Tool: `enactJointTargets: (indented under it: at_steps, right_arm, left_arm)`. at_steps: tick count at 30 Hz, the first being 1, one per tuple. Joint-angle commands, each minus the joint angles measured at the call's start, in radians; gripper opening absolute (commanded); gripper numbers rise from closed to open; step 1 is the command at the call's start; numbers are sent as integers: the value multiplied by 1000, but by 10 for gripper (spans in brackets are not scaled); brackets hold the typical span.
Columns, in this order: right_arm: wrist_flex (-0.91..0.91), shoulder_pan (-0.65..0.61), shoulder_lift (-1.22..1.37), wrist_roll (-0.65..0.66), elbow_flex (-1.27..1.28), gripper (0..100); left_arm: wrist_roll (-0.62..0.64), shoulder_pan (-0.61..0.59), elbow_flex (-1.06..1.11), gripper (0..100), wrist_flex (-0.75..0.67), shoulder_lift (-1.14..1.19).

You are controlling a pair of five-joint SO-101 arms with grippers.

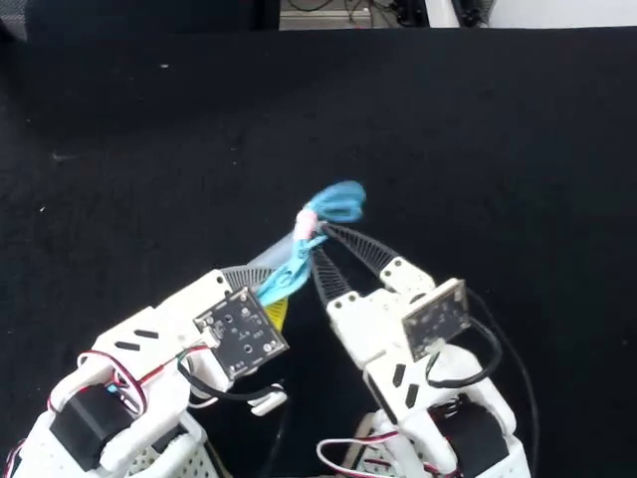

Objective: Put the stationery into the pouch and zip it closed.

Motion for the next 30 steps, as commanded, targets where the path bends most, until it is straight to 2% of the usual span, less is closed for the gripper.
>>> enactJointTargets:
  at_steps: [1, 8, 12, 19, 25, 30]
  right_arm:
    - [-40, 89, -51, -49, -12, 11]
    - [-60, 104, 36, -58, -12, 11]
    - [-69, 106, 91, -58, -24, 11]
    - [-75, 226, 159, -61, -73, 11]
    - [-172, 229, 231, -58, -39, 11]
    - [-230, 229, 320, -58, -28, 11]
  left_arm:
    - [8, 18, -8, 29, 11, -12]
    - [6, 16, -16, 29, 11, -14]
    - [8, -47, -19, 29, 3, -15]
    - [9, -87, -56, 29, 12, -15]
    - [9, -90, -56, 29, 12, -28]
    - [9, -113, -56, 29, 12, -129]
